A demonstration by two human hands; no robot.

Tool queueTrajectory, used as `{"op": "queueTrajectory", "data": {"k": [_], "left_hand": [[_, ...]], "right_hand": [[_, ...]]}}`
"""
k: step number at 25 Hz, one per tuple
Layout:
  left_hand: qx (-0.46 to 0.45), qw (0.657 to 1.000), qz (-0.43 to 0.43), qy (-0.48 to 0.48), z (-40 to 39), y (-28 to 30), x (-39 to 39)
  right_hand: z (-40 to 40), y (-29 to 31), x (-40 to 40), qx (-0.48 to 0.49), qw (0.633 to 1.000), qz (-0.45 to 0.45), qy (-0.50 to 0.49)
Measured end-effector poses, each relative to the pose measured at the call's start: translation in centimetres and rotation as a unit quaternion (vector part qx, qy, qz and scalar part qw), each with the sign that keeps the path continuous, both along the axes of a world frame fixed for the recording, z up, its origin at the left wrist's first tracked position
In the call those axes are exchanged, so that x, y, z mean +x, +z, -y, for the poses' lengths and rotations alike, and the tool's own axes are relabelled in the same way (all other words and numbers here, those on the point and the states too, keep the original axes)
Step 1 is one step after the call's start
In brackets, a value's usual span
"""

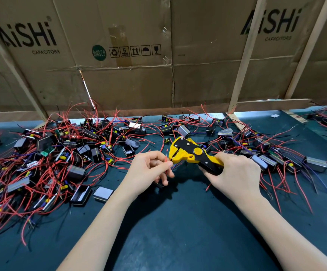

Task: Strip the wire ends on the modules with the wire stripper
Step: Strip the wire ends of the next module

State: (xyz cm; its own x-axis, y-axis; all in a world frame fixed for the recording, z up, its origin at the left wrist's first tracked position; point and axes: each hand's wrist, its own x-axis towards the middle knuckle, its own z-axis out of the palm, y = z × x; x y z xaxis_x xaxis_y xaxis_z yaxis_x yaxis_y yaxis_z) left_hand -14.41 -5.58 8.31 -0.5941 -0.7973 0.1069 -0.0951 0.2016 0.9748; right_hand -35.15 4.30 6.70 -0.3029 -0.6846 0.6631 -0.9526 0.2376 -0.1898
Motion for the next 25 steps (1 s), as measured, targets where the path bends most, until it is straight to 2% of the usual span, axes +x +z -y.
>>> {"op": "queueTrajectory", "data": {"k": [7, 14, 19, 22, 25], "left_hand": [[-0.017, 1.000, 0.010, -0.005, 0.1, 0.0, 0.1], [-0.120, 0.992, 0.023, 0.014, 0.4, 0.1, 0.6], [-0.126, 0.988, -0.083, -0.001, -1.3, 0.3, -1.1], [-0.111, 0.983, -0.133, -0.065, -2.4, 0.7, -3.6], [0.008, 0.959, -0.168, -0.226, -2.7, 0.9, -5.3]], "right_hand": [[0.1, 0.2, -1.0, -0.023, 0.995, 0.094, -0.021], [-0.2, 0.8, -2.8, -0.045, 0.985, 0.161, -0.046], [-0.5, 1.4, -2.9, -0.084, 0.978, 0.185, -0.046], [-0.7, 1.8, -3.4, -0.131, 0.967, 0.211, -0.059], [-0.7, 2.0, -4.1, -0.169, 0.948, 0.261, -0.063]]}}
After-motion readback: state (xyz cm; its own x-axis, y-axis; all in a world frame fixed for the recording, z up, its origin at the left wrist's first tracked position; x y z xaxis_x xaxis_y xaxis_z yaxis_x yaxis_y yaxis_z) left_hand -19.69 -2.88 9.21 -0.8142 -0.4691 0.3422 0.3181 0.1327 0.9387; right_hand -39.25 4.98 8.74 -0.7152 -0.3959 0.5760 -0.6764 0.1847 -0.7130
